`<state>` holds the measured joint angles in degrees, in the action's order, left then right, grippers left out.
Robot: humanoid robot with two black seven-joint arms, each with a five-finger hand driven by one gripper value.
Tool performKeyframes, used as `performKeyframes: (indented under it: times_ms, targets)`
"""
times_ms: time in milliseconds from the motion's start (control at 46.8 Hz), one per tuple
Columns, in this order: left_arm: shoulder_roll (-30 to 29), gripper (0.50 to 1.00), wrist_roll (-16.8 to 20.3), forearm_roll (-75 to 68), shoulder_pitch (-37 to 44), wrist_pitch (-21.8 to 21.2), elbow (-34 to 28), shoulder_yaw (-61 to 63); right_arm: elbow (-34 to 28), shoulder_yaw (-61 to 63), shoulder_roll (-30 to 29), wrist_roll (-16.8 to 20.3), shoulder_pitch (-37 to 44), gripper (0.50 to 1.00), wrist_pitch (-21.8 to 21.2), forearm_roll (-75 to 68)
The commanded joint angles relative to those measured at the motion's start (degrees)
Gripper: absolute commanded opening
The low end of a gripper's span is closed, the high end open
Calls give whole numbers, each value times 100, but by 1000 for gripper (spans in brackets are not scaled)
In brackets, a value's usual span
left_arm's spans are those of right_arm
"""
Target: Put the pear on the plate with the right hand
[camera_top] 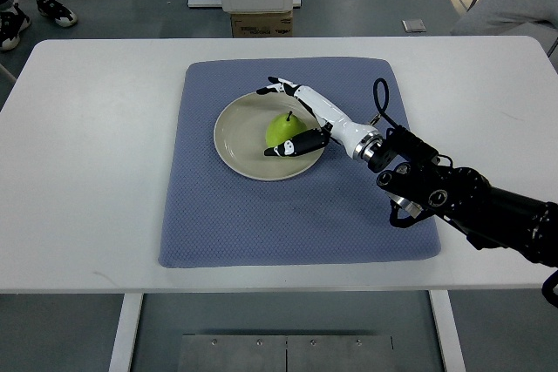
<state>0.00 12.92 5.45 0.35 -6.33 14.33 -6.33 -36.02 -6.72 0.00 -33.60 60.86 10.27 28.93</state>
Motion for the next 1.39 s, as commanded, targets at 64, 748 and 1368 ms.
performKeyframes:
  times_ms: [64, 748, 1368]
  targets:
    - [0, 1000, 0, 0, 0, 0, 0, 0, 25, 416, 0, 21, 49, 1000, 10, -10]
    - [0, 1000, 0, 0, 0, 0, 0, 0, 113, 2799, 308, 152, -636, 1000, -499, -1853]
    - [0, 1000, 0, 0, 0, 0, 0, 0, 904, 3854, 457, 812, -1120, 1000, -1308, -3561]
